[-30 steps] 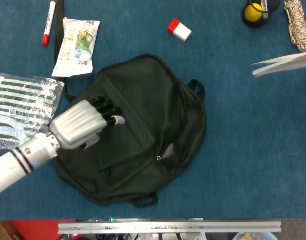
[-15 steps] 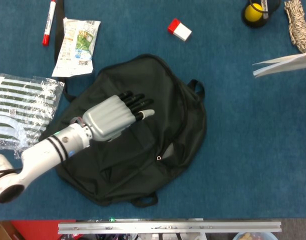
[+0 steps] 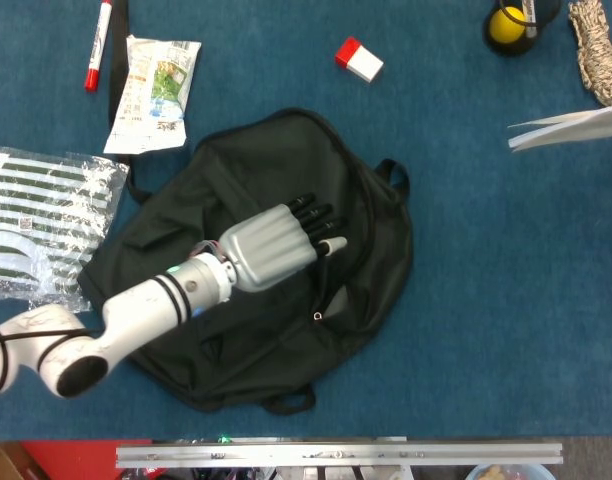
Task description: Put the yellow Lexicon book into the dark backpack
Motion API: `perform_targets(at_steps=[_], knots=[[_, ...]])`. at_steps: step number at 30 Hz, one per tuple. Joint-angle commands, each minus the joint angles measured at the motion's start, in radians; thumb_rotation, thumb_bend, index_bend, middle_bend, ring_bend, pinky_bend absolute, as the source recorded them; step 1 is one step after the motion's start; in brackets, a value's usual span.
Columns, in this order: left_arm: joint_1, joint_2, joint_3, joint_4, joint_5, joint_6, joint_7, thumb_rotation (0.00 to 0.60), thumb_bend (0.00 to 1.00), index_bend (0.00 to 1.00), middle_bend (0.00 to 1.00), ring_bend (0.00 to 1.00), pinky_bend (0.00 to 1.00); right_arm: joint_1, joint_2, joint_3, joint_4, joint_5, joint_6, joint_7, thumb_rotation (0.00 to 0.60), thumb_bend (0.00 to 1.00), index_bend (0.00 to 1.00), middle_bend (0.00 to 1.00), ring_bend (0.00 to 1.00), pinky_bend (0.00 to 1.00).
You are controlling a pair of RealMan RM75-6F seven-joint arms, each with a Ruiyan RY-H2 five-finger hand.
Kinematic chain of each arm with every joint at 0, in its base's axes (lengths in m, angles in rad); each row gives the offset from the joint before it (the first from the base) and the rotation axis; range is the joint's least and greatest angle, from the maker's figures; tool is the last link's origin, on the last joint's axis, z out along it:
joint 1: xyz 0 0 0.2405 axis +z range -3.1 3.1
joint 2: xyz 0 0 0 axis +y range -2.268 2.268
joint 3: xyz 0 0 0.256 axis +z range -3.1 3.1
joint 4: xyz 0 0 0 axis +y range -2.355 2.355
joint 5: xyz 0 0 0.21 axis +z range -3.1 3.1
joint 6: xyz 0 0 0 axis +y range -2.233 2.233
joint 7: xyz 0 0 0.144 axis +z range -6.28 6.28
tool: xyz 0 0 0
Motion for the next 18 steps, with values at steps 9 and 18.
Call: perform_targets(at_steps=[9,18], knots=[[-0.111,-0.097,0.045,0.004,-0.153,0.028,0.200,0.600,0.29,0.08,0.00,0.00,0.07,0.007,-0.009,0.002,0.014,0.011,-0.014,0.003,0.600,0.39,0.74,0.58,0.49,0.64],[-0.194,-0.172,0.083,0.043,-0.298,0.078,0.326,0.600,0.29,0.08,0.00,0.00,0.06,0.004,-0.007,0.003,0.015,0.022,-0.013,0.004,0.600,0.39,0.74,0.58,0.49,0.64]])
